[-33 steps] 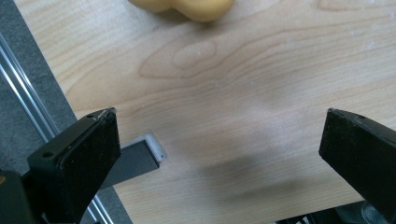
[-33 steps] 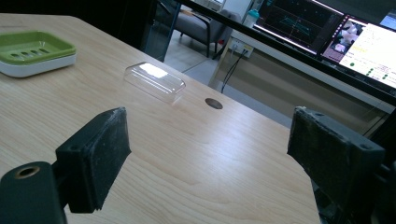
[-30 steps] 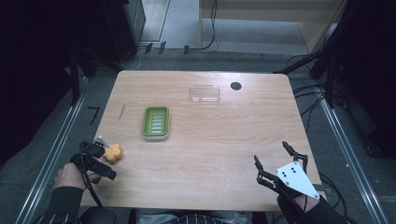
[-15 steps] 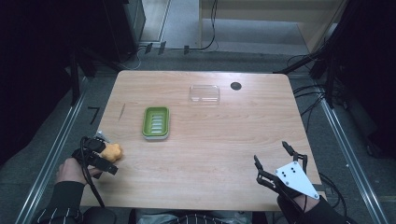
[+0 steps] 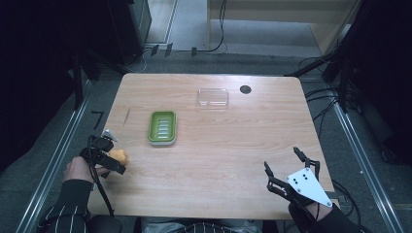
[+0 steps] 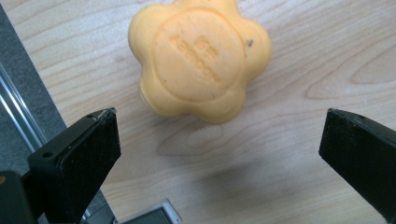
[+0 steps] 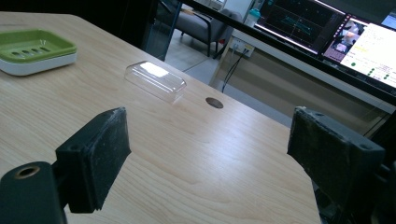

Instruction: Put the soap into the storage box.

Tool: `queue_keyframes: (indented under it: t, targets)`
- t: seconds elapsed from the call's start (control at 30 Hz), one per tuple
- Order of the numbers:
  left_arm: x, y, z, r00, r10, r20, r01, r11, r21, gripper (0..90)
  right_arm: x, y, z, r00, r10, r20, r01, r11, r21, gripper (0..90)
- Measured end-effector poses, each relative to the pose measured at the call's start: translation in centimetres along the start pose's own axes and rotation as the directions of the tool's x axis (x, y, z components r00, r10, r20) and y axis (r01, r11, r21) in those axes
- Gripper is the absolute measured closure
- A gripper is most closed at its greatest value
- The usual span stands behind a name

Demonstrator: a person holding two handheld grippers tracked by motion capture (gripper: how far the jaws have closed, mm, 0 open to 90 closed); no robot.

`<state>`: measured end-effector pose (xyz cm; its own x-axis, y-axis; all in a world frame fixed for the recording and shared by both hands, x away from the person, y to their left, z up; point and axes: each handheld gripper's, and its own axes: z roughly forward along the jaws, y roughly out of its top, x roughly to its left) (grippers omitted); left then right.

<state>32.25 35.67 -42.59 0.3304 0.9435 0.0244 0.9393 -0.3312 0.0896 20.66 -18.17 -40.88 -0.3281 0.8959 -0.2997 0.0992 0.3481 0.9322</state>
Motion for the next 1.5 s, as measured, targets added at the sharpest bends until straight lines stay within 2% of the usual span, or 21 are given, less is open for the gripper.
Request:
queue_keyframes:
  t: [0.13,0.47,0.53,0.6,0.7,0.73,0.83,0.87,0.93,1.17,1.5]
  targets:
    - [0.2,0.3,0.1,0.9999,-0.003,0.01,0.003,0.9997,-0.023,0.0,0.0,0.0,0.0,1.0,0.0,0.0,0.0,1.0,0.0,13.4]
    - [0.7,1.1,0.9,0.9998,0.019,-0.002,-0.019,0.9998,-0.002,0.1,0.0,0.0,0.0,1.0,0.0,0.0,0.0,1.0,0.001,13.4]
    - [0.7,1.1,0.9,0.9997,0.025,-0.008,-0.025,0.9997,-0.006,5.2,0.0,0.0,0.0,1.0,0.001,0.0,-0.001,1.0,0.0,13.4]
    - [0.7,1.1,1.1,0.9994,0.032,-0.015,-0.032,0.9994,-0.01,6.3,0.0,0.0,0.0,1.0,0.002,0.0,-0.002,1.0,0.0,13.4]
    - [0.7,1.1,1.3,0.9992,0.039,-0.009,-0.039,0.9992,-0.007,15.5,0.0,0.0,0.0,1.0,0.003,0.0,-0.003,1.0,-0.001,13.4]
    - [0.6,1.1,1.4,0.9984,0.047,-0.032,-0.047,0.9989,0.001,18.5,0.0,0.0,0.0,1.0,0.002,0.0,-0.002,1.0,-0.001,13.4]
    - [0.6,1.1,1.5,0.9983,0.045,-0.036,-0.046,0.999,-0.001,22.4,0.0,0.0,0.0,1.0,0.003,0.001,-0.003,1.0,-0.002,13.4]
    - [0.6,1.1,1.6,0.9972,0.053,-0.053,-0.053,0.9986,0.0,24.3,0.0,0.0,0.0,1.0,0.002,0.001,-0.002,1.0,-0.002,13.4]
    - [0.7,1.1,1.7,0.9968,0.055,-0.058,-0.055,0.9985,0.004,26.8,0.0,0.0,0.0,1.0,0.003,0.001,-0.003,1.0,-0.001,13.4]
    - [0.5,1.0,1.8,0.9956,0.075,-0.056,-0.075,0.9972,0.004,37.3,0.0,0.0,0.0,1.0,0.002,0.001,-0.002,1.0,-0.001,13.4]
    - [0.3,0.9,1.8,0.9932,0.089,-0.076,-0.089,0.996,0.002,39.6,-0.1,0.0,-0.1,1.0,0.003,0.002,-0.003,1.0,-0.002,13.5]
